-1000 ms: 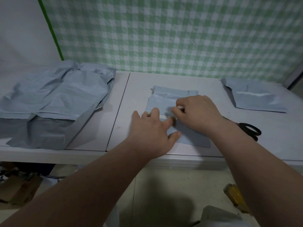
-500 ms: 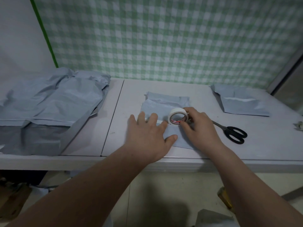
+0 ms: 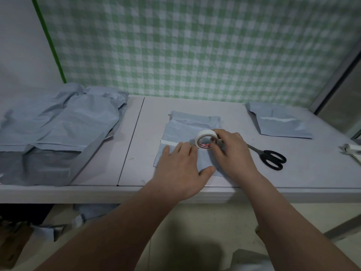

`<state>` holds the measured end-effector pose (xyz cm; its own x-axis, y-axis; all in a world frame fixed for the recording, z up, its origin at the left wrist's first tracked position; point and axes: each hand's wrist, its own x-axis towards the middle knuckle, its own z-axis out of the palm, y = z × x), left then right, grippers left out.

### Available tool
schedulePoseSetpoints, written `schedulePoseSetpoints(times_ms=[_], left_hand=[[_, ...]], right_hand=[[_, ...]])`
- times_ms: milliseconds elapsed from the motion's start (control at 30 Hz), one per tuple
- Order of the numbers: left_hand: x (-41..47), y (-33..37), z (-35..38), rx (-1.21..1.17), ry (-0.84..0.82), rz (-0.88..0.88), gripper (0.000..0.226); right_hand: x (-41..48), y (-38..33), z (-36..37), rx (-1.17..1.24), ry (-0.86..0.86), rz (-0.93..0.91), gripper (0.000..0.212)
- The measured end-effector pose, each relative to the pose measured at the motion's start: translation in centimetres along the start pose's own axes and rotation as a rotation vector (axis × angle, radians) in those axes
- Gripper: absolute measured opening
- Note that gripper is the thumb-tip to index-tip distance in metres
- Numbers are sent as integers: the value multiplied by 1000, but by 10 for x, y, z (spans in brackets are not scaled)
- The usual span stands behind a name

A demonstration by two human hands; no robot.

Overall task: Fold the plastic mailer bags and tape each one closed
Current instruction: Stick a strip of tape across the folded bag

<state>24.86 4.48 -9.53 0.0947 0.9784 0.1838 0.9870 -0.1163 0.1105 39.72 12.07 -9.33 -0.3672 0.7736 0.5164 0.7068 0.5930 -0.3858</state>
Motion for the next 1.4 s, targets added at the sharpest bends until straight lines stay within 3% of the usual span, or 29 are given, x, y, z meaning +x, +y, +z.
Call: schedulePoseSetpoints(times_ms=[300,500,933,1133,1400], left_hand=[[1,0,0,17,-17,1,72],[3,-1,-3,76,-58,38,86],[5,1,-9,58,-106,13,74],[7,5,-9,83,-106,-19,72],[10,15,-12,104,-180,-65,68]], right_hand=[[5,-8,0,98,6,81,25],[13,-8,-21,-104,20,-1,30],[5,17,-32,-372,125,-127,34],[3,15,-24,-418,221,-206,36],[-4,6,-13,-372,210,-147,41]])
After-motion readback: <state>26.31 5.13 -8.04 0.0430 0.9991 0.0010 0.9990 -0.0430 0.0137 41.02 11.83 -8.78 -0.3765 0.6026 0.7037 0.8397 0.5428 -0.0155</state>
